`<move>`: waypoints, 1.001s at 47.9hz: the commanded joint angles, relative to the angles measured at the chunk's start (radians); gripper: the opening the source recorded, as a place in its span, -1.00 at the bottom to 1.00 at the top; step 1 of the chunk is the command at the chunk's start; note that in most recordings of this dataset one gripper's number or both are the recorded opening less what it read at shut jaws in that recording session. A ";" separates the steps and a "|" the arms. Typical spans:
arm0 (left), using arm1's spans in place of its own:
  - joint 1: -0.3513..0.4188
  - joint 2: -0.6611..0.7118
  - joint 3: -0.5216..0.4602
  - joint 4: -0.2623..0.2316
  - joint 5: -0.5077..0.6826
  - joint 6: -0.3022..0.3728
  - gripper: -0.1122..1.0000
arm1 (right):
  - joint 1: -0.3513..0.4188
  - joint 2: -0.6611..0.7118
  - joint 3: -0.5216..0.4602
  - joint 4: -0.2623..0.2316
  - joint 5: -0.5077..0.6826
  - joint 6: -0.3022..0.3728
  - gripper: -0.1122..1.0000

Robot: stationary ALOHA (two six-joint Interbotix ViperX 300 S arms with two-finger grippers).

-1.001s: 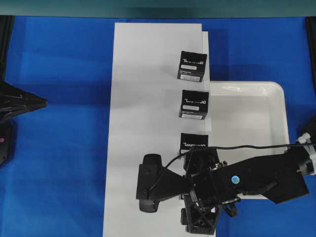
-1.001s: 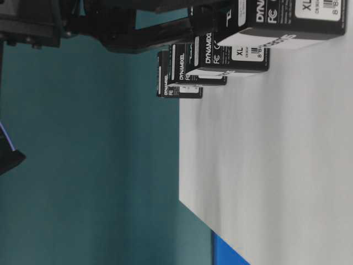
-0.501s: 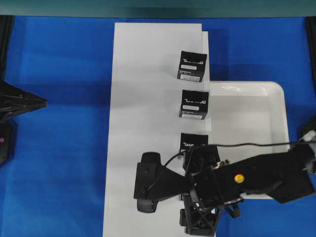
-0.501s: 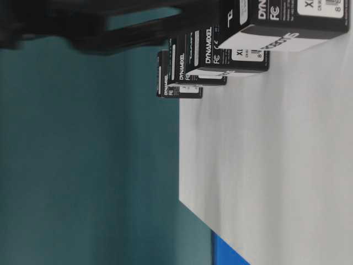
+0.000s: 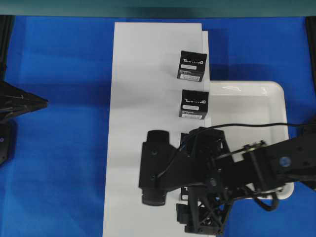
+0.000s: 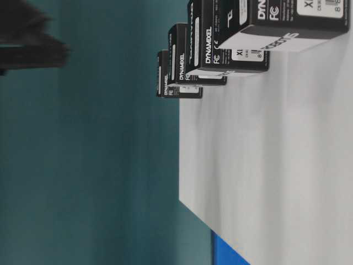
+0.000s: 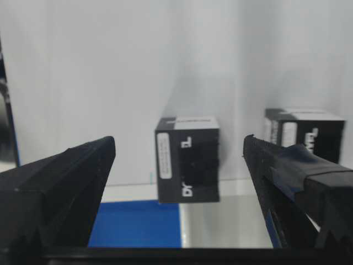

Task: Place the box from the white plastic tray onto the white base.
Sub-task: 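Open the right gripper and lift it away from the box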

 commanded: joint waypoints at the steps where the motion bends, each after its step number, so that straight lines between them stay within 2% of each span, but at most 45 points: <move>1: 0.000 0.011 -0.020 0.002 -0.003 -0.002 -0.93 | -0.011 -0.038 -0.020 -0.018 -0.003 0.002 0.97; 14: -0.003 0.015 -0.020 0.003 -0.005 -0.003 -0.93 | -0.055 -0.138 -0.017 -0.031 -0.041 0.015 0.97; 21: -0.003 0.017 -0.026 0.003 -0.011 -0.002 -0.93 | -0.074 -0.206 0.025 -0.060 -0.112 0.025 0.97; 31: -0.003 0.017 -0.026 0.003 -0.006 -0.002 -0.93 | -0.077 -0.319 0.164 -0.133 -0.270 0.025 0.97; 43: -0.014 0.017 -0.028 0.002 -0.005 -0.005 -0.93 | -0.084 -0.479 0.360 -0.155 -0.555 0.029 0.96; 48: -0.017 0.017 -0.026 0.002 -0.005 -0.003 -0.93 | -0.083 -0.535 0.431 -0.155 -0.623 0.031 0.96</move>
